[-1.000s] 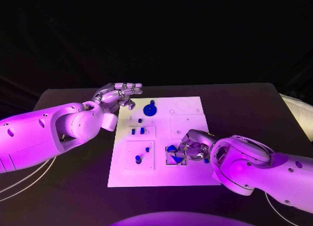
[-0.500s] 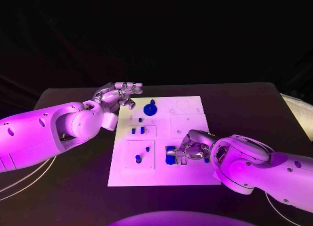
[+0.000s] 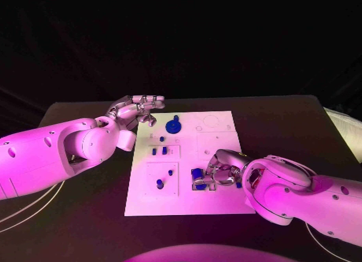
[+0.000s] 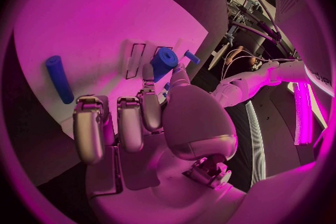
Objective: Assemble the parts on the task board
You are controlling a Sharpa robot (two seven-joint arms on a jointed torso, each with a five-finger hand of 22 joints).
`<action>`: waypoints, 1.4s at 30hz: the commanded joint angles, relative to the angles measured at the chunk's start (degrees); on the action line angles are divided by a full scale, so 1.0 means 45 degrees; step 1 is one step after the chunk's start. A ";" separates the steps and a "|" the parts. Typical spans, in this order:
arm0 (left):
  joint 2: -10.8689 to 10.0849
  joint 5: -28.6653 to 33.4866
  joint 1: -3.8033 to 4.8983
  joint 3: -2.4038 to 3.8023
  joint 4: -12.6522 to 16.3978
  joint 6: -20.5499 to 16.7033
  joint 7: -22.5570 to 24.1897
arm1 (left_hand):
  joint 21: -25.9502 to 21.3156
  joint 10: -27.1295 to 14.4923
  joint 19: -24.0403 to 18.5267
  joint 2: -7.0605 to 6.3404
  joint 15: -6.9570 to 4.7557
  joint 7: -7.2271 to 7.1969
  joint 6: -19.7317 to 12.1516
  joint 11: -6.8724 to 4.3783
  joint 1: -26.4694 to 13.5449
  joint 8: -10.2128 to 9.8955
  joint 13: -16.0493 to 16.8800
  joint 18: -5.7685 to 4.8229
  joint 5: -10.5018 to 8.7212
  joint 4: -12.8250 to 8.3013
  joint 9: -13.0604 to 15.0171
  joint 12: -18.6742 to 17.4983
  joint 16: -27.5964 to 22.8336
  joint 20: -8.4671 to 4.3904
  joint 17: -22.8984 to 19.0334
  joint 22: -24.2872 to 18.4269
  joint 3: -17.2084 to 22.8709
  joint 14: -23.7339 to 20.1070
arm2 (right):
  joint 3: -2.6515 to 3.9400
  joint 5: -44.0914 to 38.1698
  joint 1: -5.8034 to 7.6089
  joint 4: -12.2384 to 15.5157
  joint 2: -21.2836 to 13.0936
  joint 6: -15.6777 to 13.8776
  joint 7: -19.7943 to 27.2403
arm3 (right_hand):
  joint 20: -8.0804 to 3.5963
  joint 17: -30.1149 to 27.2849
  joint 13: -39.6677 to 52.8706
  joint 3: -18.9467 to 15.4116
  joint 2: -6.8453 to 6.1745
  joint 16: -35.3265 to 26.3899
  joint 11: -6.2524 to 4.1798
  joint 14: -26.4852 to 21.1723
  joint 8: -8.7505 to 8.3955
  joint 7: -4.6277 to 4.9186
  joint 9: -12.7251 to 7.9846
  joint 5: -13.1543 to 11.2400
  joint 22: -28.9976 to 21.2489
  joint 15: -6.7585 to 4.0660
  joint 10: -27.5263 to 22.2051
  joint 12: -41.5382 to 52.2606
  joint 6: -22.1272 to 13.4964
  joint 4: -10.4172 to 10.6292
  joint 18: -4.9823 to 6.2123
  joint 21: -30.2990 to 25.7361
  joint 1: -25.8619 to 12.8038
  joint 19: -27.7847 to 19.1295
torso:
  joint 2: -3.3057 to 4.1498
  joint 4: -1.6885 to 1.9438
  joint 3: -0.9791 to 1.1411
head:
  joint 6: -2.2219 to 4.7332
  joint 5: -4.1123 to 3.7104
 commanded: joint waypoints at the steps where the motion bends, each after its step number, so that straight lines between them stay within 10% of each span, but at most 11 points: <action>1: 0.0019 -0.0037 0.0001 0.0008 0.0025 0.0253 0.0041 | -0.0051 -0.0095 -0.0094 0.0096 -0.0021 0.0008 -0.0106 -0.0002 0.0010 0.0080 0.0015 0.0110 -0.0049 -0.0005 -0.0015 0.0040 -0.0056 0.0001 -0.0016 -0.0014 -0.0044 -0.0078 | -0.0056 -0.0280 -0.0056 -0.0055 0.0052 0.0257 0.0006 | -0.0078 0.1018 -0.0011 0.0159 0.0503 -0.0030 -0.0138 0.0857 -0.0071 -0.0067 0.0037 -0.0188 0.2175 -0.0015 0.0023 -0.0079 -0.0026 -0.0278 -0.0028 -0.0053 0.1137 0.0380 | 0.0013 0.0008 -0.0007 | -0.0017 0.0001; 42: 0.0058 -0.0037 -0.0002 0.0002 -0.0040 0.0268 -0.0021 | -0.0113 -0.0137 -0.0106 0.0121 -0.0016 0.0016 -0.0130 0.0006 -0.0002 0.0088 0.0023 0.0119 -0.0046 -0.0011 -0.0016 0.0082 -0.0059 0.0006 -0.0069 -0.0055 -0.0086 -0.0101 | -0.0053 0.0105 -0.0159 0.0002 -0.0079 -0.0489 0.0565 | -0.0198 0.1237 0.0612 0.0373 0.0861 0.0075 -0.0320 0.0901 0.0093 -0.0284 0.0359 -0.0190 0.2370 -0.0155 0.0407 0.0590 0.0335 -0.0282 -0.0081 0.0073 0.1038 0.0536 | -0.0007 -0.0009 -0.0001 | -0.0039 0.0033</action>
